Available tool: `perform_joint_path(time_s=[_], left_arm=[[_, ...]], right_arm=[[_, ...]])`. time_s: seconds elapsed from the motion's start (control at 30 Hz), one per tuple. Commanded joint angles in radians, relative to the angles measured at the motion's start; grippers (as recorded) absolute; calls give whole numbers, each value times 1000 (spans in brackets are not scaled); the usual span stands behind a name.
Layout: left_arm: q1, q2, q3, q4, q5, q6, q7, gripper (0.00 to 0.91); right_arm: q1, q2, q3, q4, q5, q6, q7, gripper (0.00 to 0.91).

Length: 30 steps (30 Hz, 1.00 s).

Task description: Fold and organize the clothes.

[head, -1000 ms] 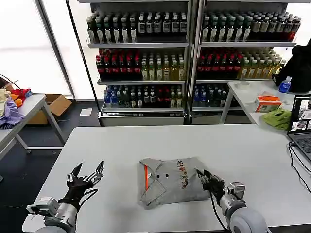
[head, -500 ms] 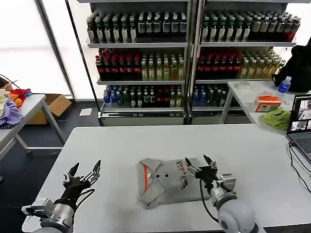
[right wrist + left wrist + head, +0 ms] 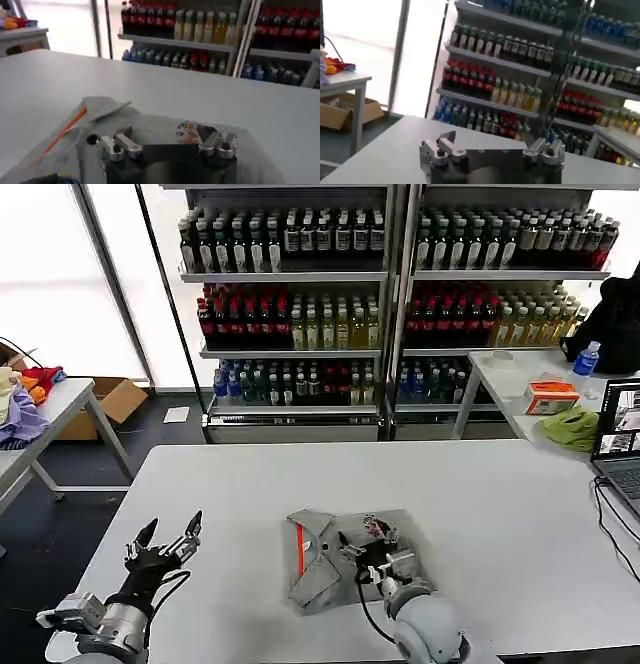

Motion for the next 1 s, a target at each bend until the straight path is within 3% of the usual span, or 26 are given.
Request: perform_joint_path(time_s=[0.03, 0.1, 0.27, 0.4, 0.57, 0.7, 0.8, 0.93, 1.0], left_arm=[[1, -4, -2, -12, -30, 3, -2, 907], [5, -7, -2, -23, -40, 4, -3, 907], [12, -10, -2, -34, -38, 2, -3, 907], [25, -6, -8, -37, -7, -15, 3, 907], [60, 2, -16, -42, 46, -63, 20, 907], [96, 5, -12, -55, 83, -95, 33, 907], [132, 17, -15, -74, 85, -110, 49, 907], [168, 19, -9, -79, 157, -154, 70, 907], [180, 12, 0, -77, 183, -176, 74, 907]], right_arm=[[5, 33, -67, -39, -28, -51, 49, 907], [5, 34, -47, 2, 52, -15, 53, 907], [2, 3, 8, 119, 94, 125, 32, 907], [-46, -50, 121, 223, 139, 241, -37, 907], [-152, -85, 267, 298, 150, 293, -68, 907], [-297, -94, 406, 322, 172, 331, -143, 907], [-449, -82, 568, 305, 182, 419, -251, 907], [-580, -80, 681, 272, 224, 563, -301, 907], [-630, -80, 721, 269, 234, 589, -308, 907]])
